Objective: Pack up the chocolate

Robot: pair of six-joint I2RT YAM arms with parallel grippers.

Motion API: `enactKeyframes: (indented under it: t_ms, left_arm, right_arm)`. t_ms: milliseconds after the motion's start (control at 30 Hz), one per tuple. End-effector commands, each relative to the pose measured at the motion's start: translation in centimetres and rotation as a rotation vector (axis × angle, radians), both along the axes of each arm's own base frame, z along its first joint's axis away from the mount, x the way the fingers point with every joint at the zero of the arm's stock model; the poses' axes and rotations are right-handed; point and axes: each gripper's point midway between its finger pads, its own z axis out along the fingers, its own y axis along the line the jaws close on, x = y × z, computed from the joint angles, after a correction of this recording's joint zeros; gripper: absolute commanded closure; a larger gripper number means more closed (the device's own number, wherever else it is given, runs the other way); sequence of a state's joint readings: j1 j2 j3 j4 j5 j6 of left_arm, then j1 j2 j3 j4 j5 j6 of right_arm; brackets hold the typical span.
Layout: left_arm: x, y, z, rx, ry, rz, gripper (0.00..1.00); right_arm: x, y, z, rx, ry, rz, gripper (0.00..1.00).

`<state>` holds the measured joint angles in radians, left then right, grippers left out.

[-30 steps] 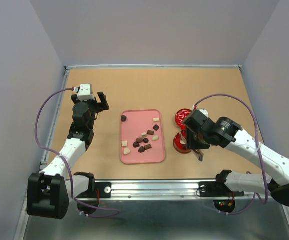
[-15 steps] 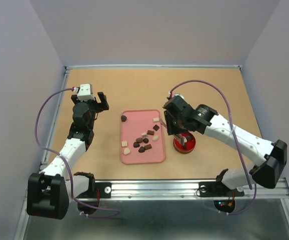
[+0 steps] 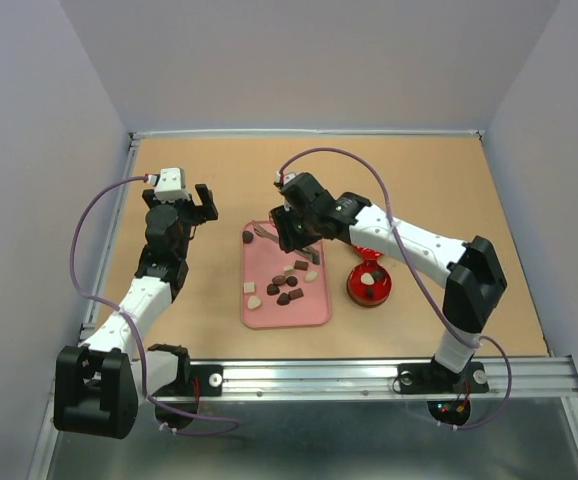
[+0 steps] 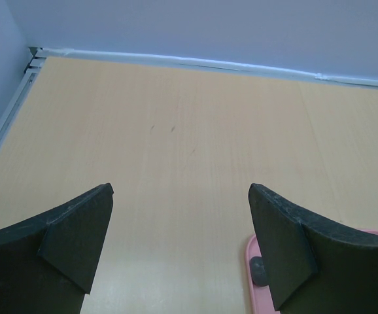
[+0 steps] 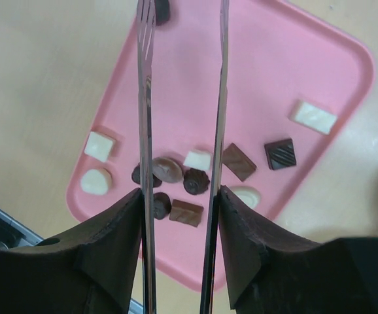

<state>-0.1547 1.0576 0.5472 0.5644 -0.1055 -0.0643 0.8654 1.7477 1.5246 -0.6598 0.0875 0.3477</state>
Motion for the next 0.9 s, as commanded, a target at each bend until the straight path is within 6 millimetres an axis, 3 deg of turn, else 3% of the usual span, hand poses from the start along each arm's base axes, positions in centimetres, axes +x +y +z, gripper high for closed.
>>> enactKeyframes:
  t_ms: [0, 233, 767, 867]
  left_arm:
    - [0.2, 0.4, 1.5, -0.006, -0.053, 0.017, 0.04]
    - [0.4, 0.3, 1.2, -0.005, -0.045, 0.015, 0.04]
    - [0.6, 0.3, 0.9, -0.002, -0.035, 0.017, 0.04]
    - [0.7, 0.3, 0.9, -0.002, -0.033, 0.017, 0.04]
  right_arm:
    - [1.6, 4.4, 3.0, 0.120, -0.074, 0.105, 0.46]
    - [1.6, 5.4, 0.8, 0.106, -0.027, 0.137, 0.45]
    - [1.6, 6.4, -1.3, 0.092, 0.009, 0.173, 0.44]
    - [1.7, 6.1, -1.5, 0.083, 0.006, 0.165, 0.51]
